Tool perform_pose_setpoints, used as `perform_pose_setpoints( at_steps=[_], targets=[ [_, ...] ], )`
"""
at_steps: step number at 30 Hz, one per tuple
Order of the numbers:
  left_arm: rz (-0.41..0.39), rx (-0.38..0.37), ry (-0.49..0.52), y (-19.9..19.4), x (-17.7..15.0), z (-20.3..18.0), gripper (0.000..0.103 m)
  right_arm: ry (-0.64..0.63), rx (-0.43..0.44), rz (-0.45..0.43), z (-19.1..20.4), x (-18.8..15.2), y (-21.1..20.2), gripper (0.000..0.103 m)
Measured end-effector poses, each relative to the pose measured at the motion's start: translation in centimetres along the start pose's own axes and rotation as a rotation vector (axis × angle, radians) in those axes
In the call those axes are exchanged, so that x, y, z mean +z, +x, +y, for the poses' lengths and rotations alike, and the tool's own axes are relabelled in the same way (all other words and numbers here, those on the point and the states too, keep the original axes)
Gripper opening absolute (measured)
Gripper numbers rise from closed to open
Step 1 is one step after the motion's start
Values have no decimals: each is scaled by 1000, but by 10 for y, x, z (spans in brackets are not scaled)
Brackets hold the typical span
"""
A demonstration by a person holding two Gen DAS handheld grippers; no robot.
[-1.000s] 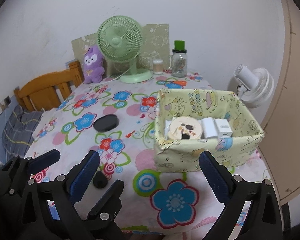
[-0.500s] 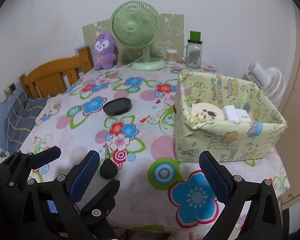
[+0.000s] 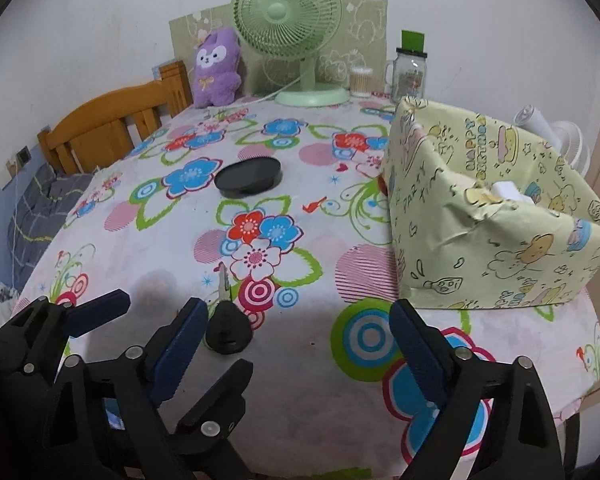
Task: Organize rigid objects
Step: 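Move both tools toward the black car key and black round puck, then close the left tool on the black car key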
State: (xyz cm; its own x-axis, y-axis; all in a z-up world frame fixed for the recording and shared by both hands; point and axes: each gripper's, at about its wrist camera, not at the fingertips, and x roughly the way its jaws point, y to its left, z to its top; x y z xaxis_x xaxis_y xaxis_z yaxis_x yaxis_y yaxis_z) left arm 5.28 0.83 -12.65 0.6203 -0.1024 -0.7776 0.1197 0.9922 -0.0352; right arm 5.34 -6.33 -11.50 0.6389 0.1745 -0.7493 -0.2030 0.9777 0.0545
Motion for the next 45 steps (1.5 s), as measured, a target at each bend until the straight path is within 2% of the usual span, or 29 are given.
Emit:
perform_pose_setpoints(
  at_steps=[3, 11, 13, 17, 18, 19, 21, 22, 32, 45],
  targets=[
    [-4, -9, 1, 5, 1, -2, 100, 9, -5, 9, -3, 0, 4, 92],
    [3, -10, 9, 13, 5, -8, 86, 39, -24, 21, -11, 0, 12, 90],
    [10, -2, 6, 16, 5, -9, 76, 47, -26, 28, -14, -1, 14, 89],
    [-2, 23, -1, 17, 5, -9, 67, 58, -25, 25, -18, -2, 12, 89],
    [-4, 19, 0, 17, 5, -9, 61, 58, -24, 23, -18, -2, 12, 89],
    [-7, 14, 5, 16, 5, -10, 49, 56, -25, 19, -18, -2, 11, 89],
    [-8, -3, 12, 14, 5, -11, 36, 56, -28, 14, -18, -2, 11, 89],
    [-6, -6, 17, 14, 5, -12, 33, 55, -32, 10, -18, -2, 10, 89],
    [-6, 13, 1, 9, 3, -3, 32, 52, -17, 18, -6, 1, 12, 89],
    [-17, 41, -34, 15, 24, 32, 32, 63, 22, 28, 18, 26, 31, 89]
  ],
)
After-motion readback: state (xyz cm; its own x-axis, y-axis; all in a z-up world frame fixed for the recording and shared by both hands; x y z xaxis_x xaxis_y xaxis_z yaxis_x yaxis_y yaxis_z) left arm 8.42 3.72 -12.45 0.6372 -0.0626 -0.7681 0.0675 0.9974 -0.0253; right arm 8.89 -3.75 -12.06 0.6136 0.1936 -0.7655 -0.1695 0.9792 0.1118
